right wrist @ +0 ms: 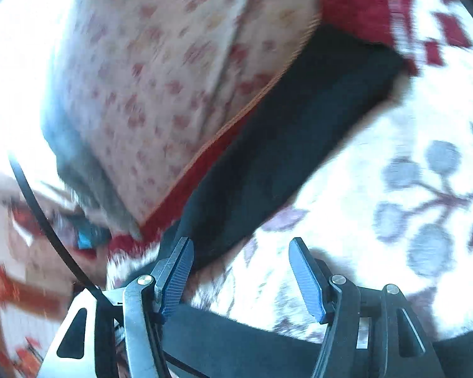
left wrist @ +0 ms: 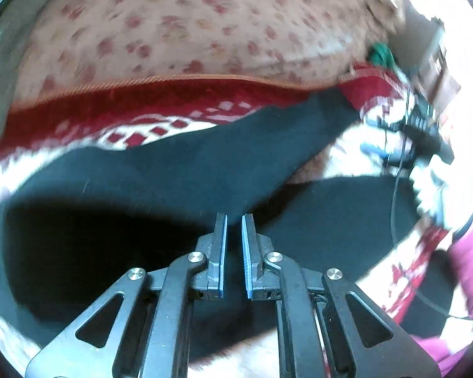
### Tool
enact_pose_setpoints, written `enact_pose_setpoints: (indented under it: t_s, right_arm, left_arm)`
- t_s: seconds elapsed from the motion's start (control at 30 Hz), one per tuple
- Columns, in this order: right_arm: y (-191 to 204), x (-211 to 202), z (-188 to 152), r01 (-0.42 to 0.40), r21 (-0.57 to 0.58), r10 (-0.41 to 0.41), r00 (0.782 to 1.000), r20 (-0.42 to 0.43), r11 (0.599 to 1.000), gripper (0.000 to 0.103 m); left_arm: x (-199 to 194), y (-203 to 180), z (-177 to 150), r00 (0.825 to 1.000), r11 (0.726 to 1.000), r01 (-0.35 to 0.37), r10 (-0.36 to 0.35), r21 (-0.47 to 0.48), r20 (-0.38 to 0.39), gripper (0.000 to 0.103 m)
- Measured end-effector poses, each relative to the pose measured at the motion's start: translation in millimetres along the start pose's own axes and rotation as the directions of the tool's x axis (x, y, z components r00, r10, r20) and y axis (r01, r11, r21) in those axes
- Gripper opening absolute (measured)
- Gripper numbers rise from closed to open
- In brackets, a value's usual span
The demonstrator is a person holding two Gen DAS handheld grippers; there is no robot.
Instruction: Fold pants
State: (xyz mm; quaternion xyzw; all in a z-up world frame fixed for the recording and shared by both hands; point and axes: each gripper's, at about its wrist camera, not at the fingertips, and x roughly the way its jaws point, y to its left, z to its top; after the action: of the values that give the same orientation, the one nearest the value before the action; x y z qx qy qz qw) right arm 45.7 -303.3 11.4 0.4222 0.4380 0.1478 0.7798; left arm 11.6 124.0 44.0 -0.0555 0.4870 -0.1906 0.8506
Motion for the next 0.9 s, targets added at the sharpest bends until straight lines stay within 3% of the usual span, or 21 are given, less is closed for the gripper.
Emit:
enact_pose_setpoints:
  t_s: [0.17,0.3,0.5,0.67,0.8,0.83,0.9]
  right_arm:
    - [-15,5,22,0.018,0.037,-0.02,0.998,0.053,0.999,0.061]
    - [-17,20,41,0.024,0.028,-0.027,0.996,0.091,0.999,0.06]
    - [-19,32,47,0.062,0.017,-0.064,0.99,0.129,0.998,0.02]
    - [-3,21,40,0.069,-0.079,-0.053,0.981,0.188,0.995,0.008]
    - [11,8,30,0.064,-0.144,-0.032,0.977,0.213,0.987,0.007]
    - [12,6,29,0.061,-0.149,-0.028,0.976,0.215,0.987,0.007]
    - [13,-3,24,0.044,-0.148,-0.009,0.974,0.227,0.988,0.006]
  left_arm:
    - [-12,20,-21,0.997,0.97,-0.066,0.075,-0.233,0.033,0.039]
    - [-17,26,-25,0.994,0.941,-0.06,0.087,-0.332,0.066,0.039]
    - [0,26,-11,0.992,0.91,-0.046,0.091,-0.412,0.09,0.039]
    - [14,34,-4,0.993,0.885,-0.024,0.075,-0.464,0.092,0.039]
    - [17,42,1,0.989,0.864,-0.022,0.09,-0.502,0.113,0.039]
    - [19,44,2,0.99,0.862,-0.025,0.091,-0.506,0.106,0.035]
    - [22,46,5,0.993,0.866,-0.011,0.068,-0.5,0.095,0.015]
